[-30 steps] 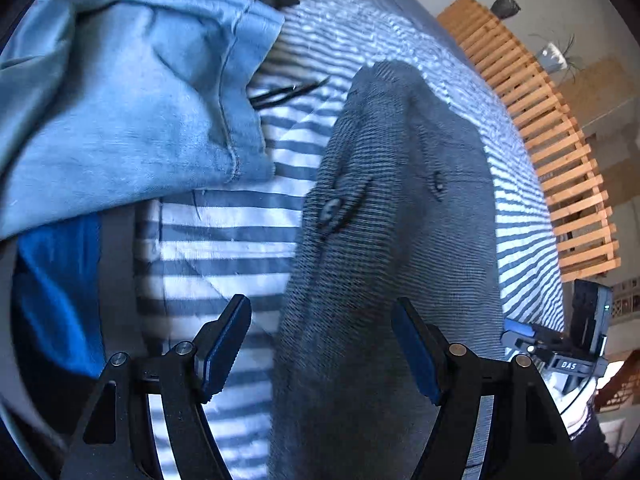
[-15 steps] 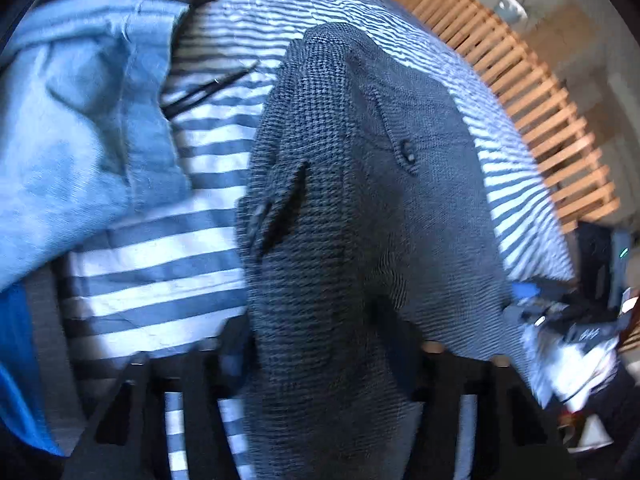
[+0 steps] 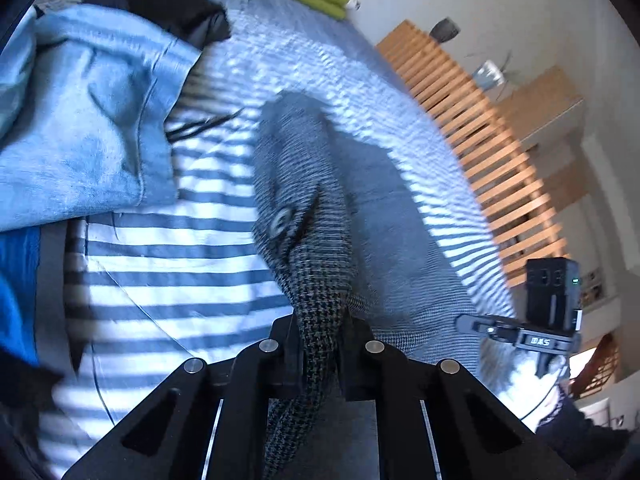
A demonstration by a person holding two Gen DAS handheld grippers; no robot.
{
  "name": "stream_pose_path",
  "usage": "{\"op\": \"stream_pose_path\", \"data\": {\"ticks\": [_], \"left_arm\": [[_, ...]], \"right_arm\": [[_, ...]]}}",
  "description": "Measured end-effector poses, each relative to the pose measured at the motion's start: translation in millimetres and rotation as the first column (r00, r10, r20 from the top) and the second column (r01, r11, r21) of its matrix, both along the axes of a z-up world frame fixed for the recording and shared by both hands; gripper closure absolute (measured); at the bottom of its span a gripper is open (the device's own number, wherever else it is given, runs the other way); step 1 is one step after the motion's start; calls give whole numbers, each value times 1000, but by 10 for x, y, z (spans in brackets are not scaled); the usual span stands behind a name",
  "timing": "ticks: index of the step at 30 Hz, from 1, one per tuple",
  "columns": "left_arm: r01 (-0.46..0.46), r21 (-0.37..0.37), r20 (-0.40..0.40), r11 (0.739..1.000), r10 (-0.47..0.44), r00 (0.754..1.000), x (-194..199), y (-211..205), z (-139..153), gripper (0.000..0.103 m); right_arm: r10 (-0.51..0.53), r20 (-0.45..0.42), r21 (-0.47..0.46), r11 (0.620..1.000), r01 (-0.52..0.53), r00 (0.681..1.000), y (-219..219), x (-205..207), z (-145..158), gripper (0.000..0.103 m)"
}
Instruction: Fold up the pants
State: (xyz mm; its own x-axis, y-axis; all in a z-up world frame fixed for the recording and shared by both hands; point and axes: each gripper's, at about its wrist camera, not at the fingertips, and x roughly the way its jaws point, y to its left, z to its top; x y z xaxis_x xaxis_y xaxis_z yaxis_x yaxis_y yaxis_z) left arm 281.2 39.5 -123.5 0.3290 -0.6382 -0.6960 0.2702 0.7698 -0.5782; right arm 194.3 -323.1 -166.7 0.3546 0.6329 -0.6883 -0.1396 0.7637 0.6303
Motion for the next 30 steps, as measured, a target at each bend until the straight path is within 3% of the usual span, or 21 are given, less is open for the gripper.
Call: {"op": "stream_pose_path", "data": {"ticks": [11, 17, 20, 25, 30], "left_arm": [[-7, -108, 190, 994, 28, 981, -977, -43, 1147, 92], [32, -165, 218, 986, 4, 976, -1763, -234, 1626, 91], [51, -217, 194, 975, -8, 981, -2041, -270, 1771, 91], [8, -280, 66, 960, 11, 998, -1955, -269, 1545, 91], [-128, -316, -134, 940, 90, 987, -1204, -206, 796, 91]], "right_arm": [[-55, 172, 131, 991, 32, 984, -433, -543, 987, 99], [-65, 272, 148, 989, 25, 960, -651, -1105, 1559, 99], [-62, 302, 146, 989, 18, 951, -718, -1403, 1740, 99], [-52, 290, 110, 994, 21, 956, -744, -1470, 1692, 100], [-74, 159, 82, 995, 62, 984, -741, -866, 1117, 100]]}}
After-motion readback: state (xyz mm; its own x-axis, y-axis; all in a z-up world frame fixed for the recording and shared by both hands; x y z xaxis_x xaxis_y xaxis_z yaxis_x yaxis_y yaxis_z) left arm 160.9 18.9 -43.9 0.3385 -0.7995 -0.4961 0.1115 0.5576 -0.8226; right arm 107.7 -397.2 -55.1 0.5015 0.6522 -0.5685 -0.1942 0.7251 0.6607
